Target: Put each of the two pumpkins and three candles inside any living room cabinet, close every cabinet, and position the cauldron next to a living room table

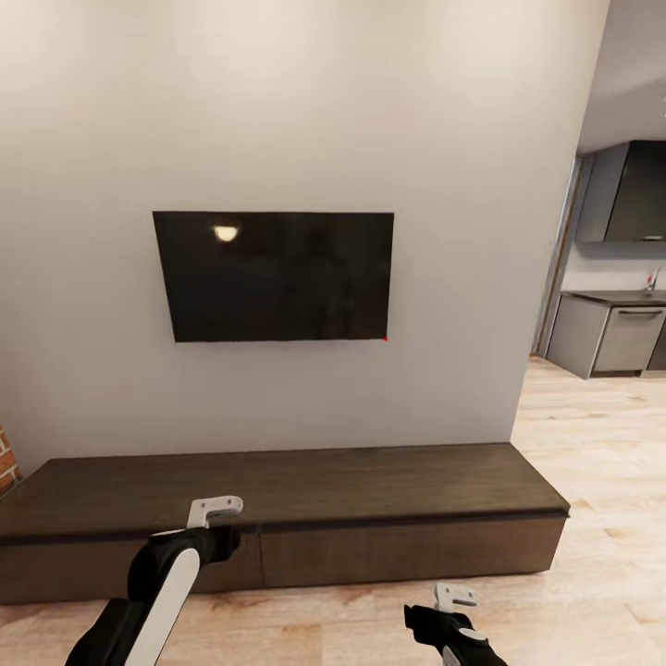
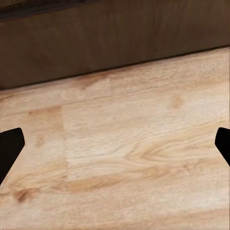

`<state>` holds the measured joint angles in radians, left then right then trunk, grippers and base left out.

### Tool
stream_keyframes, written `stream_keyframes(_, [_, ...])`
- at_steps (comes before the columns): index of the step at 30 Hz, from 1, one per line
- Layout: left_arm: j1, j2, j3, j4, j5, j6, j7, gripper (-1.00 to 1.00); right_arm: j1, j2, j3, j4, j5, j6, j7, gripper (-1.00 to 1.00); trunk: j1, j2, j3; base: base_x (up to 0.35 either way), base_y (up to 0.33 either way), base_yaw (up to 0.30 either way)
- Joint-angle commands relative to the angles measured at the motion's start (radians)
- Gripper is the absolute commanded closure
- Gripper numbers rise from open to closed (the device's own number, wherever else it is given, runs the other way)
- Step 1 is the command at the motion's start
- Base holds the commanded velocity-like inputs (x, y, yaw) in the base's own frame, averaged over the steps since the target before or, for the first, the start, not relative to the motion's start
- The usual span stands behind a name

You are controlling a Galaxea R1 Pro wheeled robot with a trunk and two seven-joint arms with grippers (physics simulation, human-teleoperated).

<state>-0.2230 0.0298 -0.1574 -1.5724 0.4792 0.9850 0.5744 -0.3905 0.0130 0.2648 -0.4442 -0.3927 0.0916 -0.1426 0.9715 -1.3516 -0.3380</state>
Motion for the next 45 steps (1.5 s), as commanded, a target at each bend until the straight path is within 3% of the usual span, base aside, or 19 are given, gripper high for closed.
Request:
stream_keyframes(1, [-0.001,0.001,-0.002,0.0,0.009,0.002,0.01,-1.0,-0.001,-0.001,0.0,-0.004,-0.016,0.005,-0.007,-1.0,0.004,-0.008,-0.004,0.0,0.0,0.0])
stream_keyframes(2, [-0.001,0.001,-0.003,0.002,0.008,0.001,0.01,-1.0,-0.001,-0.001,-0.01,-0.005,-0.028,0.005,-0.004,-1.0,0.008,-0.015,-0.008,0.0,0.0,0.0])
stream_keyframes(4, [-0.001,0.0,-0.003,0.011,0.009,0.001,0.009,-1.0,-0.001,-0.006,-0.055,-0.007,-0.091,0.008,0.028,-1.0,0.015,-0.029,-0.014,0.0,0.0,0.0])
stream_keyframes(5, [-0.001,-0.001,-0.003,0.015,0.01,0.0,0.009,-1.0,-0.003,-0.013,-0.09,-0.004,-0.153,0.012,0.1,-1.0,0.019,-0.036,-0.017,0.0,0.0,0.0])
stream_keyframes(6, [-0.001,-0.002,-0.003,0.017,0.011,0.0,0.009,-1.0,-0.005,-0.02,-0.106,-0.002,-0.185,0.014,0.153,-1.0,0.023,-0.043,-0.02,0.0,0.0,0.0])
stream_keyframes(7, [-0.001,-0.004,-0.004,0.02,0.01,0.0,0.009,-1.0,-0.007,-0.042,-0.132,0.008,-0.249,0.021,0.283,-1.0,0.027,-0.05,-0.023,0.0,0.0,0.0])
stream_keyframes(8, [-0.001,-0.005,-0.005,0.021,0.01,0.0,0.009,-1.0,-0.008,-0.055,-0.142,0.017,-0.277,0.025,0.353,-1.0,0.031,-0.057,-0.026,0.0,0.0,0.0])
stream_keyframes(9, [-0.001,-0.006,-0.007,0.024,0.01,0.0,0.008,-1.0,-0.009,-0.085,-0.158,0.045,-0.333,0.037,0.489,-1.0,0.035,-0.064,-0.03,0.0,0.0,0.0])
stream_keyframes(11, [-0.001,-0.007,-0.009,0.026,0.009,-0.001,0.008,-1.0,-0.01,-0.115,-0.176,0.078,-0.393,0.049,0.608,-1.0,0.042,-0.078,-0.036,0.0,0.0,0.0])
stream_keyframes(12, [-0.001,-0.007,-0.01,0.027,0.009,-0.001,0.008,-1.0,-0.01,-0.141,-0.199,0.108,-0.454,0.058,0.694,-1.0,0.046,-0.085,-0.039,0.0,0.0,0.0])
stream_keyframes(14, [-0.001,-0.008,-0.011,0.028,0.009,-0.001,0.007,-1.0,-0.011,-0.167,-0.229,0.139,-0.528,0.066,0.771,-1.0,0.054,-0.099,-0.045,0.0,0.0,0.0])
stream_keyframes(17, [-0.001,-0.008,-0.011,0.029,0.009,-0.002,0.007,-1.0,-0.011,-0.183,-0.249,0.156,-0.581,0.071,0.818,-1.0,0.065,-0.12,-0.055,0.0,0.0,0.0])
stream_keyframes(24, [-0.002,-0.008,-0.011,0.03,0.005,-0.027,0.008,-1.0,-0.015,-0.199,-0.284,0.167,-0.624,0.078,0.887,-1.0,0.092,-0.169,-0.077,0.0,0.0,0.0])
stream_keyframes(28, [-0.002,-0.008,-0.011,0.031,0.004,-0.031,0.008,-1.0,-0.017,-0.204,-0.368,0.169,-0.67,0.172,0.918,-1.0,0.107,-0.197,-0.089,0.0,0.0,0.0])
stream_keyframes(33, [-0.002,-0.008,-0.011,0.039,0.005,-0.032,0.007,-1.0,-0.036,-0.196,-0.415,0.163,-0.704,0.235,0.833,-1.0,0.127,-0.232,-0.105,0.0,0.0,0.0])
stream_keyframes(40, [-0.003,-0.008,-0.011,0.05,0.006,-0.034,0.007,-1.0,-0.08,-0.175,-0.429,0.157,-0.736,0.149,0.697,-1.0,0.153,-0.281,-0.127,0.0,0.0,0.0])
stream_keyframes(45, [-0.003,-0.008,-0.011,0.068,0.008,-0.034,0.007,-1.0,-0.113,-0.164,-0.433,0.164,-0.746,0.129,0.663,-1.0,0.173,-0.316,-0.142,0.0,0.0,0.0])
